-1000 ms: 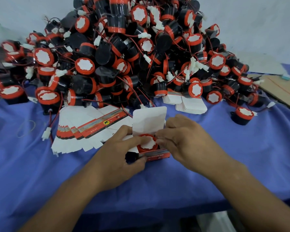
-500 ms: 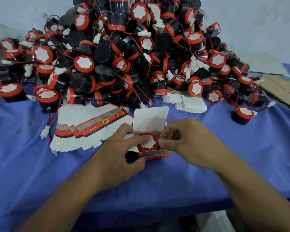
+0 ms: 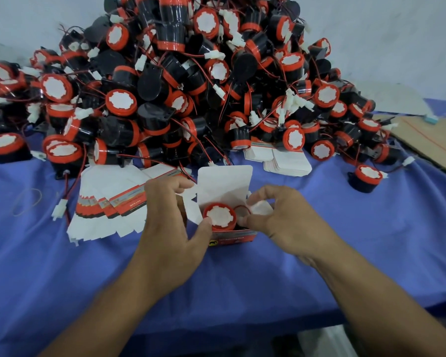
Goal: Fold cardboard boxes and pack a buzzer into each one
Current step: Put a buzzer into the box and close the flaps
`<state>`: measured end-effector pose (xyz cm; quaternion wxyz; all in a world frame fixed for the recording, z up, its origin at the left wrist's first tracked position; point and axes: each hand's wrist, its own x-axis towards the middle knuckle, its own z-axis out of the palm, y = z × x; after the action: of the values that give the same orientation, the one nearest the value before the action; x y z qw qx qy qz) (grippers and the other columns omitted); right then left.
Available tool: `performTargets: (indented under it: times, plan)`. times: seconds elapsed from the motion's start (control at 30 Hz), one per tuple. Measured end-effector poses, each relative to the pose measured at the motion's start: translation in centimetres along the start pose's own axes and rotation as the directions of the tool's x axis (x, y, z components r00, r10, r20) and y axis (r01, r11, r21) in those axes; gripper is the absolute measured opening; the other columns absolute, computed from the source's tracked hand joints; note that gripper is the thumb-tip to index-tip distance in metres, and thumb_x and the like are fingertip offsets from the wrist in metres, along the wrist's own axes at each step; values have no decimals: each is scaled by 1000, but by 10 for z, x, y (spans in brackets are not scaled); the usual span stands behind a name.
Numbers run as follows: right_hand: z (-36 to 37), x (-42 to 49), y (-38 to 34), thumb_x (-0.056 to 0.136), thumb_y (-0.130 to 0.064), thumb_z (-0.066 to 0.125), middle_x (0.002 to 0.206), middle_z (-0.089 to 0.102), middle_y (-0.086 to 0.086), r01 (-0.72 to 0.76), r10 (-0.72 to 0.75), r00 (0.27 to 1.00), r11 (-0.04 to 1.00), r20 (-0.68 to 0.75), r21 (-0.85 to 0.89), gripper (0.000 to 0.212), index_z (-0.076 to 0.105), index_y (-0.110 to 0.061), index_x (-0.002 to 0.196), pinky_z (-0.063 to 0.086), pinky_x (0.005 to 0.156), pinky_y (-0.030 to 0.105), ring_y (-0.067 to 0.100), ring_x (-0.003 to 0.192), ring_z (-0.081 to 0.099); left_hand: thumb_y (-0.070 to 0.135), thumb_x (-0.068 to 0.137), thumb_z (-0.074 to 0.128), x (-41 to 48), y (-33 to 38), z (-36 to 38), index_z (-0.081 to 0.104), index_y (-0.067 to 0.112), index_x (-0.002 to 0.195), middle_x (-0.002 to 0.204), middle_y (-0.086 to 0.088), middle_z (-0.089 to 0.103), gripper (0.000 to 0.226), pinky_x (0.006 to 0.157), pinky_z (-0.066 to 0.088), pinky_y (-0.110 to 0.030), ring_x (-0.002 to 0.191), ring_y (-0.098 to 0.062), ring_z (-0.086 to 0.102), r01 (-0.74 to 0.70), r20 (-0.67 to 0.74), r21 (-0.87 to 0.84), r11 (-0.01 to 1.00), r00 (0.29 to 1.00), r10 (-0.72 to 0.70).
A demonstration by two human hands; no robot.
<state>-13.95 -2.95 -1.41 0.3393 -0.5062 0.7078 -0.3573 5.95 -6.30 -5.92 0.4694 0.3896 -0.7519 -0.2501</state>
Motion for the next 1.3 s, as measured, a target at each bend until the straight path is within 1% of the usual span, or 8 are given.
performTargets:
  times: [0.17,0.33,0.5,0.7,0.83,0.97,1.17,1.3]
  plan:
    - [7,-4,3,82,-29,83,101,59,-13,125,-134,983,989,-126,-73,57,39,-33,118,51,62,17,1,83,62,18,82,67,-6,2,9,35,45,121,105,-2,51,58,75,54,-32,87,-22,61,-9,57,-109,994,998,16]
    - [12,-4,17,84,-22,81,76,60,-11,343,-390,907,904,-161,-255,17,67,-22,94,42,62,12,2,69,57,28,86,65,5,-7,1,65,24,116,109,13,51,31,86,39,-6,97,-1,52,-125,90,145,982,989,113]
    - [16,-4,26,98,-38,61,95,51,-1,551,-589,808,754,2,-358,30,74,-11,92,39,68,14,7,74,49,45,94,45,5,-3,4,75,14,105,104,7,47,45,85,34,-9,97,-11,49,-129,208,207,970,974,86]
    - [12,-4,26,99,-24,63,106,50,-7,430,-436,900,877,21,-213,13,69,-20,110,43,75,11,5,85,55,22,89,70,11,-2,9,64,25,94,98,15,56,9,79,45,-20,94,-6,56,73,-2,91,993,997,-73]
    - [12,-2,25,94,-26,70,119,50,-20,305,-305,952,952,10,3,57,31,-48,129,49,64,13,2,76,60,13,81,77,13,-4,11,37,37,133,123,21,50,70,68,50,-20,84,-9,59,220,5,-113,969,975,-221]
    - [8,2,27,95,-15,67,87,63,-5,387,-391,916,920,87,58,49,46,-42,131,45,53,24,12,57,51,16,86,71,16,-8,3,51,49,114,75,7,61,48,55,44,-20,60,-12,56,157,149,-59,986,978,-147]
    - [6,5,31,87,3,71,123,64,1,571,-565,820,816,91,-87,28,74,-9,111,54,83,34,15,103,65,6,79,75,12,-9,-3,69,33,101,114,23,64,35,89,46,-13,110,3,59,-42,193,30,999,981,36]
    - [-1,3,33,91,-31,74,135,58,-5,580,-561,808,810,179,-85,35,71,-14,122,50,94,19,3,118,58,54,81,62,8,-8,-7,66,36,112,128,26,56,36,92,35,-2,119,9,51,-61,275,89,994,961,34]
